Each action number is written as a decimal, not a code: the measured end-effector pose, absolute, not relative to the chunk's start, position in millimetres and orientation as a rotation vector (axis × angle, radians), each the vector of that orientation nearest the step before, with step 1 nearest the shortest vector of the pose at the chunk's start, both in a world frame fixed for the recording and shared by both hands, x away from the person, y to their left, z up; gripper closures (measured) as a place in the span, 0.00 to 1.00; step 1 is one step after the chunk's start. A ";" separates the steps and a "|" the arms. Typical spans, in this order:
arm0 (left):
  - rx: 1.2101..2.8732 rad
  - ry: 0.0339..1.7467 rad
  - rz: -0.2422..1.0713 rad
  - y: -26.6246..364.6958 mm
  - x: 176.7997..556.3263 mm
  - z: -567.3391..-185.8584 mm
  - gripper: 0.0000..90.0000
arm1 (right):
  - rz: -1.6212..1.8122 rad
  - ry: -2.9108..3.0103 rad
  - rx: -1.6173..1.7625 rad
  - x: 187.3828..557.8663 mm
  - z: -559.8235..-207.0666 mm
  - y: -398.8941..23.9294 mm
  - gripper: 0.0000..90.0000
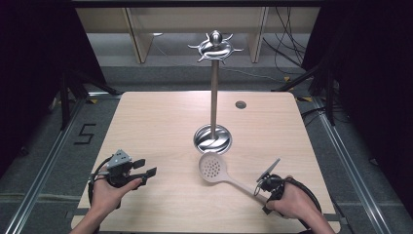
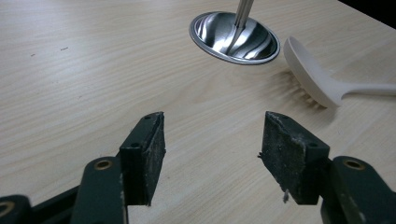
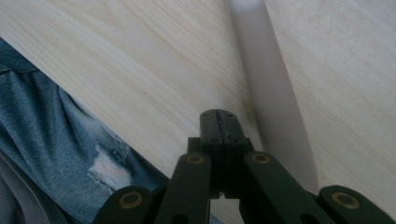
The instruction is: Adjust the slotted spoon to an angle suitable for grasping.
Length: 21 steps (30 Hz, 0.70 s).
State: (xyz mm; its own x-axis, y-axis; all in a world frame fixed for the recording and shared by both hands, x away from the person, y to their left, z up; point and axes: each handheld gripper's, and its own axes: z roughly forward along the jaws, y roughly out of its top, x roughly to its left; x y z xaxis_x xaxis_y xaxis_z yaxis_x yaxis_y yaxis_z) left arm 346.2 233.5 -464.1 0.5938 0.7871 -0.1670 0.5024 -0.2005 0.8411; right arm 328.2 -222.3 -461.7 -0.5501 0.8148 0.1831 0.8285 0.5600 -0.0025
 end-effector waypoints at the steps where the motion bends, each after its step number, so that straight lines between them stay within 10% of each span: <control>1: 1.862 1.041 0.373 233.6 346.3 -464.2 0.43 | -0.110 -2.623 -1.408 328.8 -464.9 -222.9 1.00; 21: 1.864 1.048 0.378 232.8 345.4 -463.2 0.43 | -0.158 -2.490 -1.555 330.4 -460.4 -233.2 1.00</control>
State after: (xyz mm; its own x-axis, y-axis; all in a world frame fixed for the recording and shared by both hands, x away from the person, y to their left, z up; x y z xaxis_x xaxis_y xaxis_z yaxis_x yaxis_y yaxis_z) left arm 345.4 232.8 -463.2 0.5880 0.7919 -0.1645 0.5049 -0.2004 0.8396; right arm 330.4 -233.2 -460.4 -0.4257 0.8761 0.2261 0.8977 0.4403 -0.0157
